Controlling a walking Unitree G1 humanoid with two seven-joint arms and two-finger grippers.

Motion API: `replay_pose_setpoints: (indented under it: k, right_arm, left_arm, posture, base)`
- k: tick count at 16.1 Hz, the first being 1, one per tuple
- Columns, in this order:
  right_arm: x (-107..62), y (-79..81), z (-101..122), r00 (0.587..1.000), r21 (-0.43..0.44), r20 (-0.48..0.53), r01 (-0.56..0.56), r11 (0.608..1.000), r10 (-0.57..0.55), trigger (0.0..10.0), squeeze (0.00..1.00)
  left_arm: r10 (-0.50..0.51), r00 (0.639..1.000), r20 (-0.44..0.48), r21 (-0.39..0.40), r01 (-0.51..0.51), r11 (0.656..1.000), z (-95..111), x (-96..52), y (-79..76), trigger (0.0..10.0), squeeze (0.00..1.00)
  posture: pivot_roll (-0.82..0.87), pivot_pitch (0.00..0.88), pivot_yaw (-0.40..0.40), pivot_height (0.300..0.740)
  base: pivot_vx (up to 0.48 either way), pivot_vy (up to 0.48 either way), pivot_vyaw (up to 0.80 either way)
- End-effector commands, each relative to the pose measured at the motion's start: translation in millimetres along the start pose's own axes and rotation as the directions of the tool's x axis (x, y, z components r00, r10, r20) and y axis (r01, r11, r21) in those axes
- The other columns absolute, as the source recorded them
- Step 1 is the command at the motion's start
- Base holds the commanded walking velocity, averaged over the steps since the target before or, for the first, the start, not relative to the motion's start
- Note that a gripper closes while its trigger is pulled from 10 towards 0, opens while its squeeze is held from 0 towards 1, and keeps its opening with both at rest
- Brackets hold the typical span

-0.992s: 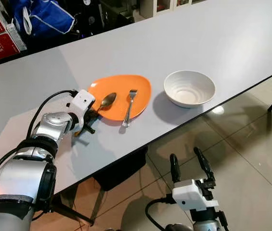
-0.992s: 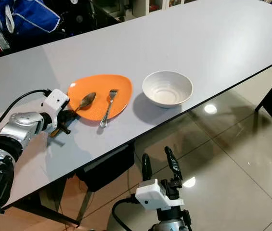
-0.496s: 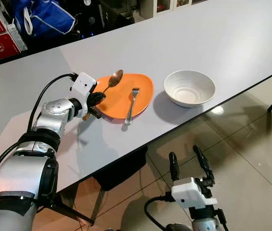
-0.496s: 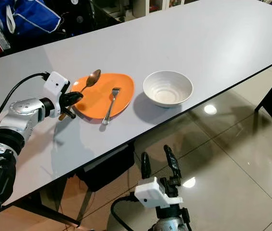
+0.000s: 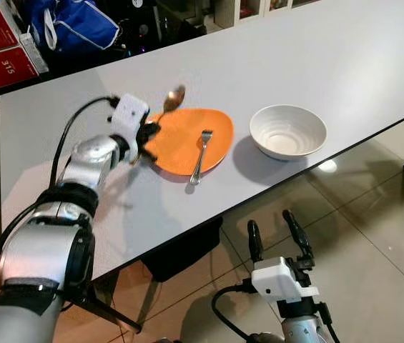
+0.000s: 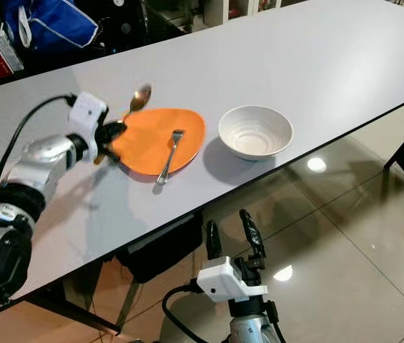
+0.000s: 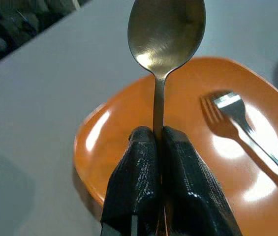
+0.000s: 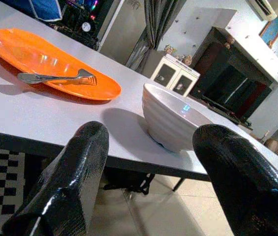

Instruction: Setting the table

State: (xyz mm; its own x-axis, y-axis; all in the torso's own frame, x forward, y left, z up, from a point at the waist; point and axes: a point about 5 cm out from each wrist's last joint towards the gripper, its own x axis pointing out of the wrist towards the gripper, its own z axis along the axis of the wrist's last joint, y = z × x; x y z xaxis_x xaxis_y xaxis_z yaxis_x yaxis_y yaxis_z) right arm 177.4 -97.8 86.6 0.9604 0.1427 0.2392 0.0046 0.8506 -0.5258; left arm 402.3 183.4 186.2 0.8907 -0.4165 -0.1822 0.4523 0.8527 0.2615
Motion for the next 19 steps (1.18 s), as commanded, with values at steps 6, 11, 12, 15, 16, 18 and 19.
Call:
replay_pose_setpoints:
  k: [6,11,12,15,16,18,19]
  right_arm:
    - [1.6,5.5,-1,1.000,0.018,-0.019,-0.003,1.000,0.003,10.0,0.00]
    - [4.3,7.0,-1,1.000,0.021,-0.016,-0.006,1.000,0.006,10.0,0.00]
    - [4.6,7.5,-1,1.000,0.021,-0.015,-0.005,1.000,0.006,10.0,0.00]
    - [4.8,9.3,-1,1.000,0.020,-0.019,0.000,1.000,0.000,10.0,0.00]
    - [4.9,9.6,-1,1.000,0.019,-0.019,0.002,1.000,-0.002,10.0,0.00]
    - [4.2,9.3,-1,0.999,0.031,-0.015,0.035,0.999,-0.035,10.0,0.00]
    - [3.6,8.7,-1,0.998,0.043,-0.008,0.065,0.997,-0.065,10.0,0.00]
  left_arm:
    - [0.081,0.996,0.036,0.007,-0.081,0.997,20,9.6,-2.1,0.0,0.00]
    - [0.067,0.998,-0.005,0.024,-0.067,0.997,19,21.2,-22.0,0.0,0.00]
    - [0.063,0.998,-0.007,0.026,-0.063,0.998,19,22.9,-25.1,0.0,0.00]
    - [0.056,0.998,-0.008,0.026,-0.056,0.998,19,25.0,-29.4,0.0,0.00]
    - [0.054,0.999,-0.004,0.024,-0.053,0.998,20,25.8,-31.2,0.0,0.00]
    - [0.053,0.999,-0.006,0.024,-0.053,0.998,19,26.5,-33.1,0.0,0.00]
    - [0.054,0.999,-0.007,0.023,-0.054,0.998,18,26.5,-33.7,0.0,0.00]
  posture:
    - [-0.16,0.077,0.106,0.740]
    - [-0.16,0.074,0.112,0.740]
    - [-0.16,0.074,0.112,0.740]
    - [-0.17,0.065,0.122,0.740]
    - [-0.17,0.065,0.122,0.740]
    - [-0.18,0.061,0.122,0.740]
    - [-0.18,0.059,0.122,0.740]
  base:
    - [0.000,0.000,0.00]
    - [0.000,0.000,0.00]
    - [0.000,0.000,0.00]
    - [0.000,0.000,0.00]
    - [0.000,0.000,0.00]
    - [0.187,0.000,0.00]
    - [0.409,0.000,0.00]
